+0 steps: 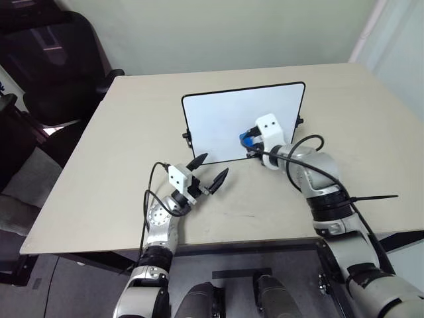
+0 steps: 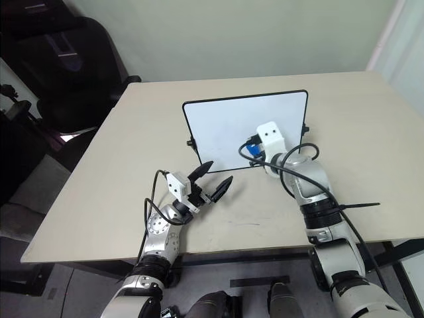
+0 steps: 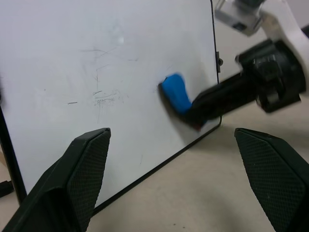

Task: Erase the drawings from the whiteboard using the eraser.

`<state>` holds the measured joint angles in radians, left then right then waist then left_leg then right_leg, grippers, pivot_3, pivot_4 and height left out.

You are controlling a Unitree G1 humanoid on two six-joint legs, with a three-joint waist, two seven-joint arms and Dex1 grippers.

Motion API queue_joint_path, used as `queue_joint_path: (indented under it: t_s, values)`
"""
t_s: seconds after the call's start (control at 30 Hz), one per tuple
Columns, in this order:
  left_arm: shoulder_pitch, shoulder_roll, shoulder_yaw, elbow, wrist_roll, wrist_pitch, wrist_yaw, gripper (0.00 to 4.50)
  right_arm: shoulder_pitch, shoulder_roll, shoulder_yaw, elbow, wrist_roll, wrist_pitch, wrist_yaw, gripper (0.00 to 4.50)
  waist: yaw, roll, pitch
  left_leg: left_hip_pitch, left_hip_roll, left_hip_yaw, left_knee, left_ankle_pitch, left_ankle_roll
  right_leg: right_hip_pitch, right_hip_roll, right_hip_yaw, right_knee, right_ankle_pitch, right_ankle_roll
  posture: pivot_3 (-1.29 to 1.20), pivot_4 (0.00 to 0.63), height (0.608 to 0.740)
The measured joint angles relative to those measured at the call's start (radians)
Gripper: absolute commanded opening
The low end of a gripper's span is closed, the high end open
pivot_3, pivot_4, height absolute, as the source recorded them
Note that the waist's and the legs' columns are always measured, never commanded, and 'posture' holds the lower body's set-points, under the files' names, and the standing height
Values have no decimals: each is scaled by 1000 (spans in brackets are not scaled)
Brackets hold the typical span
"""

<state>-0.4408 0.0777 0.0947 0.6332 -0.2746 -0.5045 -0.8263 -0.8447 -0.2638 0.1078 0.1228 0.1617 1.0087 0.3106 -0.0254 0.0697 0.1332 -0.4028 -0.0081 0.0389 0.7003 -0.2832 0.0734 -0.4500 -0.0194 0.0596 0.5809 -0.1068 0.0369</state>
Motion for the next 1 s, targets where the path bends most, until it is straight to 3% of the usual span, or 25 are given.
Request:
queue_joint_path:
  t_s: [0.23,0.63,1.0]
  values:
    - [-14,-1,1,27,2,-11,0,4500,0,-4,-31,-8,-1,2,-26,431,-1,0,0,1,0,0,1,1,1,1,0,0,0,-1,2,0,150,726]
    - [-35,-6,1,60,20,-18,-3,4500,-1,183,74,-108,9,8,-31,431,11,1,-1,1,0,0,0,2,0,-3,0,-1,2,-2,4,0,150,726]
    - [-51,-7,6,88,20,-23,-6,4500,-1,52,-82,-10,1,7,-68,431,15,0,0,1,-2,0,0,3,-1,1,-1,0,4,-3,5,0,150,726]
